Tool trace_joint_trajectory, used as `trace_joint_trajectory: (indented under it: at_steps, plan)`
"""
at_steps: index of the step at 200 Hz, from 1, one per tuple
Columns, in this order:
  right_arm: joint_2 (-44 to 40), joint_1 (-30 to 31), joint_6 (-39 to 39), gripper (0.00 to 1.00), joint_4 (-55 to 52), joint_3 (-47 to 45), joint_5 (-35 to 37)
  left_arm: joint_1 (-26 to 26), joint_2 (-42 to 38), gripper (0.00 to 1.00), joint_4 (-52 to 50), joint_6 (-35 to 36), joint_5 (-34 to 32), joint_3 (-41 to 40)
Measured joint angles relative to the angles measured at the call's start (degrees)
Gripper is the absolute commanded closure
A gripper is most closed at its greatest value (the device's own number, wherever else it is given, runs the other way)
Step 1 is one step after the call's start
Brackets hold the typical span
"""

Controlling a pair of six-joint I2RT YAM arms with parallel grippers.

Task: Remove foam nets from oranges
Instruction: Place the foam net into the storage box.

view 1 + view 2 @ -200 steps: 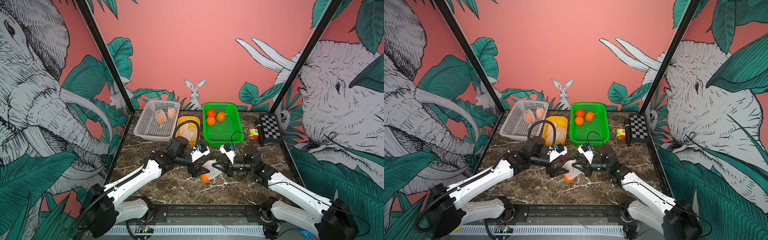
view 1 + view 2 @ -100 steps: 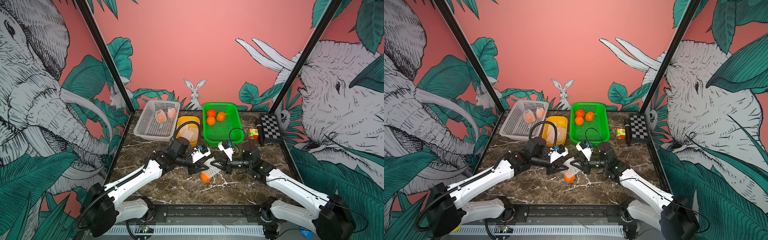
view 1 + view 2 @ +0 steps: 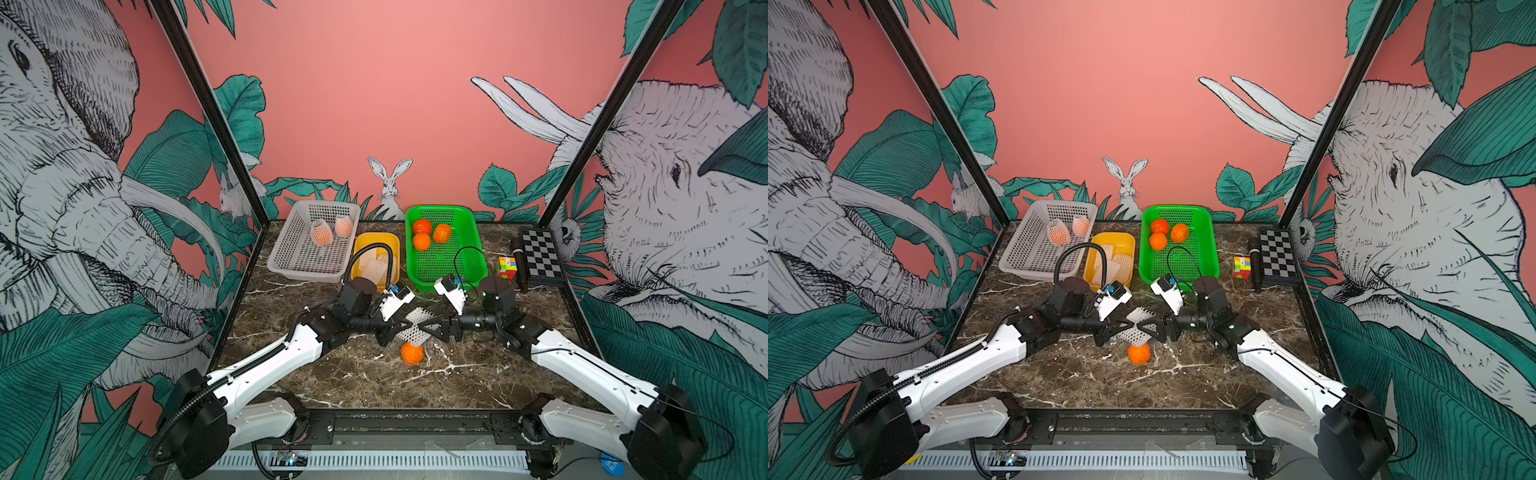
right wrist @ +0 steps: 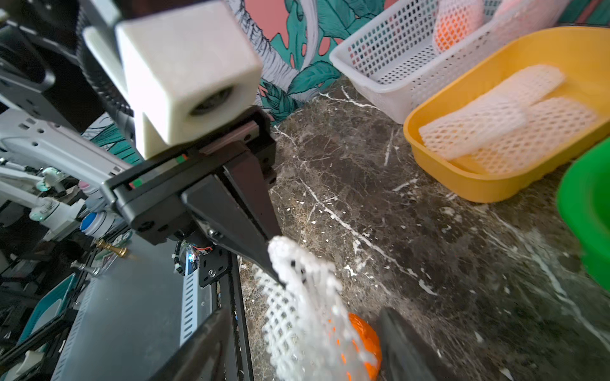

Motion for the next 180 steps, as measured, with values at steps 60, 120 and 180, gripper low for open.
trace_joint_trajectory:
  at_steps: [60, 120, 180]
  plan:
    - [-13.0, -2.8, 1.4, 0.09, 1.1, -5.7, 12.7, 6.6, -0.7, 1.0, 0.7, -11.3, -2.9, 0.1]
    - [-13.9, -2.9, 3.8, 0.08, 3.7, -11.0, 20.0, 13.7, 6.1, 1.0, -9.2, -16.2, -2.8, 13.0]
    - [-9.6, -2.9, 4.2, 0.08, 7.8, -11.3, 23.4, 23.1, 19.3, 1.0, -21.7, -17.3, -4.0, 30.4]
